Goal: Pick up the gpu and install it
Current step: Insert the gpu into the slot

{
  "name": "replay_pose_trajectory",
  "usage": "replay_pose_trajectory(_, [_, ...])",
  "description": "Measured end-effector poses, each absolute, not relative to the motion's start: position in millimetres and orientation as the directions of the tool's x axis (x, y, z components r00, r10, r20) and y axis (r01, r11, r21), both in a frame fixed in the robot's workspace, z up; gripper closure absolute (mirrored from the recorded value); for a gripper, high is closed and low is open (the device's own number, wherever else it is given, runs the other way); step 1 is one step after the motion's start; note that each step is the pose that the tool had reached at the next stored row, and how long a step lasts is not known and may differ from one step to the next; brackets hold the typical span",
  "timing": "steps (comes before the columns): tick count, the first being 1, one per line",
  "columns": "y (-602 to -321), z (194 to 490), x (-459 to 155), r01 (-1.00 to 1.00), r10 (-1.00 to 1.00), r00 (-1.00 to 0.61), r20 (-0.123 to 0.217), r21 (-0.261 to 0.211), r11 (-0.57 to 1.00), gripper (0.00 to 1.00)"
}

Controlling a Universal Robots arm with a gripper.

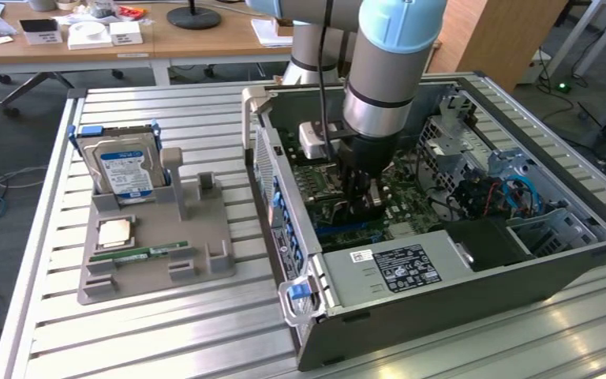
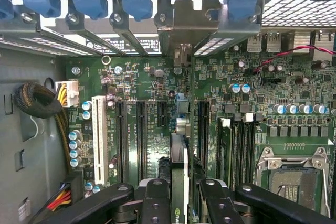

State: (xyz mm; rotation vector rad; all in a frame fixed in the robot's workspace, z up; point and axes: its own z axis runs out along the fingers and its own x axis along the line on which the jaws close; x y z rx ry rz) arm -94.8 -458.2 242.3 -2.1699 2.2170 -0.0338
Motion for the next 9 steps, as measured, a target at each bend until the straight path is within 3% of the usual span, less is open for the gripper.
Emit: replay_pose_trajectory(9, [-458.2, 241.2, -94.9, -0.999, -1.0, -0.02, -0.013, -0.043, 0.02, 0.74])
